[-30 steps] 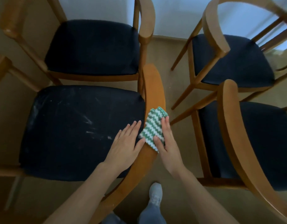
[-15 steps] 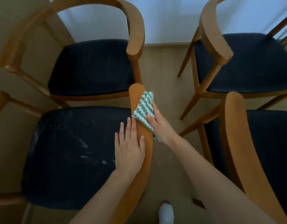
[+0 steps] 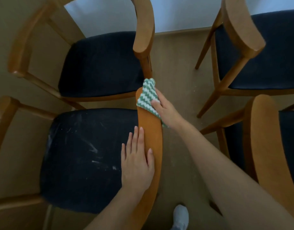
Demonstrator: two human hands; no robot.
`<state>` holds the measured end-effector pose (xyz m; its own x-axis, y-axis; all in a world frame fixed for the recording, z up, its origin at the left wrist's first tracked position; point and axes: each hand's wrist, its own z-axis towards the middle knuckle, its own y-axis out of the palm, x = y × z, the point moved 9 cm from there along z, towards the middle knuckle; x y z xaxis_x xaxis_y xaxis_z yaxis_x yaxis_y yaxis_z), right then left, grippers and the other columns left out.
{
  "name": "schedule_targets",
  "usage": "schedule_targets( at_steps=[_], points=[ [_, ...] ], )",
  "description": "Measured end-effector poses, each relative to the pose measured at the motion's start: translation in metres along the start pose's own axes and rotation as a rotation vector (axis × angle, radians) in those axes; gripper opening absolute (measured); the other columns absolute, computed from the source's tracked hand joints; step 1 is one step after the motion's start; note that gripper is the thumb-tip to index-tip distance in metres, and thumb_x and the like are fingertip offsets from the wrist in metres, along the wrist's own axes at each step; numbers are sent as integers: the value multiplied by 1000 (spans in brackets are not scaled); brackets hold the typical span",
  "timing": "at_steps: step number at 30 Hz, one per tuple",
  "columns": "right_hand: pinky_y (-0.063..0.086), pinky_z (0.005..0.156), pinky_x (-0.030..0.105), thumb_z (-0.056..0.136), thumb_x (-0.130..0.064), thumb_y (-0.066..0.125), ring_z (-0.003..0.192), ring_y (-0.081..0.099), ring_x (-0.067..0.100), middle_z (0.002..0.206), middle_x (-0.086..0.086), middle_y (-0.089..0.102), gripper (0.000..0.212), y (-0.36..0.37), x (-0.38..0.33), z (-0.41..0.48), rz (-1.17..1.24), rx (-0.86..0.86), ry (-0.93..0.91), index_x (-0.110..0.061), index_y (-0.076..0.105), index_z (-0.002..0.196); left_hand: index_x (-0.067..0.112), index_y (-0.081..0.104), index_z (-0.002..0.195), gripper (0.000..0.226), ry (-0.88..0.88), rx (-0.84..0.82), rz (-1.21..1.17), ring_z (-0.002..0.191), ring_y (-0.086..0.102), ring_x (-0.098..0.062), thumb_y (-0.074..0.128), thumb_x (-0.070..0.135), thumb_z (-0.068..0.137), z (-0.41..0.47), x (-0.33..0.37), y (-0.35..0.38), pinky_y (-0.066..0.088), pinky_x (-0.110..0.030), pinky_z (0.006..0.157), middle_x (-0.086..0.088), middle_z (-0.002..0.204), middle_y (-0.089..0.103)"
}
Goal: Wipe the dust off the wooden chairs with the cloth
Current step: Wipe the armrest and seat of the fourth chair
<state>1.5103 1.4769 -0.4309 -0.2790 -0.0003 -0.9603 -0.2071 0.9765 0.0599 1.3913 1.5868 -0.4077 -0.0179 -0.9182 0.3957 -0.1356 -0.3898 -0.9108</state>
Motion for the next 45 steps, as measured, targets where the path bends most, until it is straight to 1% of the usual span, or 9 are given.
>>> schedule_targets(
  at_steps=[6,14,22,27,31,35,37,42,45],
  points=[
    [44,64,10,102,-21,39,77,53,1,90,-9,55,31,1,-21,58,-122,-98,47,-11,47,130,30,-3,147,57,24,-29,-35,144,5,-7,9,48,93,0,0,3,1,-31,116,11,155,2],
    [51,72,15,100,-12,40,86,65,-1,104,-5,64,26,-12,20,-45,351,119,55,-18,50,123,33,-8,145,57,47,-39,-44,144,7,-9,7,49,92,2,3,2,2,-31,118,7,157,5],
    [48,87,20,91,-24,44,112,60,6,115,-18,66,35,59,90,-193,497,191,176,-30,46,126,27,-1,148,62,53,-40,-26,144,12,-14,10,48,91,1,3,4,5,-34,117,2,158,9],
    [50,92,24,100,-17,40,108,62,7,117,-11,65,32,37,86,-152,514,242,216,-22,52,129,24,2,150,65,61,-38,-51,144,12,-12,10,48,91,1,4,3,7,-33,117,4,158,9],
    [50,75,12,102,-16,33,86,63,-7,104,-11,64,30,8,54,-97,447,272,123,-24,51,125,22,2,150,65,66,-25,-48,144,13,-13,9,48,91,0,4,3,7,-33,116,2,158,10],
    [42,104,31,103,-30,27,121,52,10,134,-1,52,42,20,45,-89,460,255,70,-19,34,144,21,4,151,65,69,-25,-64,144,13,-12,12,47,92,1,4,3,12,-37,118,2,158,11],
    [39,107,31,103,-33,28,127,47,11,142,-1,45,47,31,46,-105,481,280,65,-21,27,148,21,5,150,62,70,-22,-94,144,14,-12,17,43,94,0,4,1,17,-41,118,2,158,13],
    [44,85,6,96,-31,32,107,51,-15,130,-20,47,38,73,67,-185,564,298,176,-42,27,133,24,2,151,62,68,-58,-127,144,15,-13,19,43,94,0,4,3,21,-45,116,2,158,11],
    [43,72,2,99,-21,34,87,53,-24,123,-19,46,37,116,92,-232,686,295,304,-41,23,128,24,2,151,59,68,-46,-103,143,18,-16,20,41,97,0,5,1,22,-47,115,1,158,13]
  ],
)
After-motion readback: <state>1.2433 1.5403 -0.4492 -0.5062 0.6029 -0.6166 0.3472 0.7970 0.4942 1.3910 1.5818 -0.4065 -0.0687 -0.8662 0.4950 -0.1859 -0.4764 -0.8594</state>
